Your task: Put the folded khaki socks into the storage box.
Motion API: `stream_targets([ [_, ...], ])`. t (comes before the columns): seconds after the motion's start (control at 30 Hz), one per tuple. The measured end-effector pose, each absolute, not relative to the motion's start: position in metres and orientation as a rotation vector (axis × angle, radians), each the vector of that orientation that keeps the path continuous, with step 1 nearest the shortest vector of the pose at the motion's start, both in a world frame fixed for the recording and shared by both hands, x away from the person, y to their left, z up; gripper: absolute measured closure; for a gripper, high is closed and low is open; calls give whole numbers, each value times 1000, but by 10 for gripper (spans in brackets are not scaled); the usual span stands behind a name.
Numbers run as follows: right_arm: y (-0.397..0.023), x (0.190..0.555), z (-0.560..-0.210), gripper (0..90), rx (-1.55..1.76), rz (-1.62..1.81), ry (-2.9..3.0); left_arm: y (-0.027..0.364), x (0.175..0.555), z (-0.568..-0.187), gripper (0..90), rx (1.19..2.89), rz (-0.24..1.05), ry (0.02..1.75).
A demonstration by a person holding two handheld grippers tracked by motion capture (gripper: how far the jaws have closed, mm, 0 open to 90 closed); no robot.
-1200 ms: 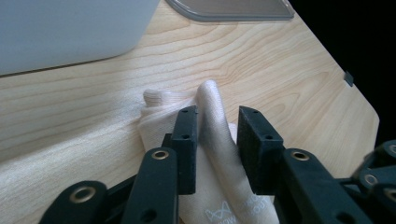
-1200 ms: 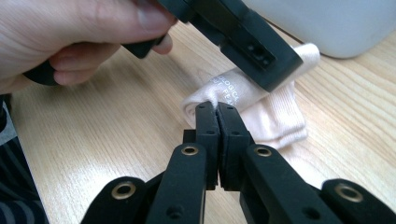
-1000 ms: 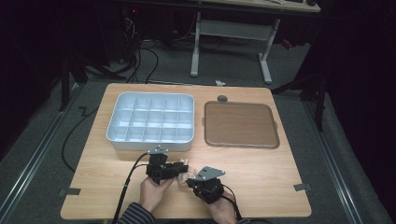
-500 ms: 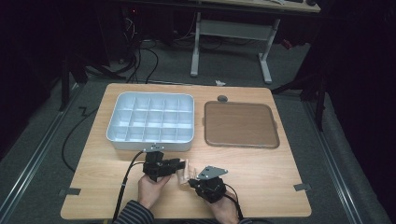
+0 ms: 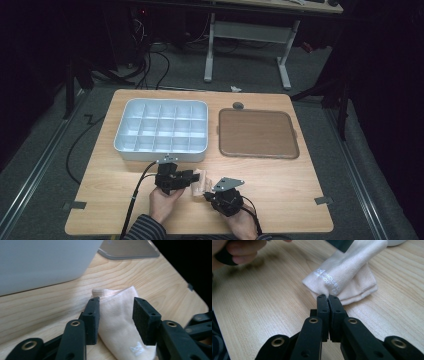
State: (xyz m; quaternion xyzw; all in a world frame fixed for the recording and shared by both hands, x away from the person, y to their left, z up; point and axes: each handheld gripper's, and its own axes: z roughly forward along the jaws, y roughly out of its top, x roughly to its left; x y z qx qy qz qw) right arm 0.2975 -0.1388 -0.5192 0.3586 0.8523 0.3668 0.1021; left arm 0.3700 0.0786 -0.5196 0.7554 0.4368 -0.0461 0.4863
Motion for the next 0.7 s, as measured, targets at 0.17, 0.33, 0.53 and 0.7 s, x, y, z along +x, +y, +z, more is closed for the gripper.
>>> stream_targets([
  [0.17,-139,300,-522,890,1057,1079,2525,71,375,-523,560,1864,-106,1066],
  [0.33,-140,300,-523,889,1065,1067,2531,66,377,-527,562,1904,-99,1073],
  [0.53,-141,298,-520,772,1047,1079,2522,64,377,-526,573,1932,-84,1070],
  [0.7,-145,292,-503,828,1017,1155,2459,64,377,-527,574,1935,-87,1071],
])
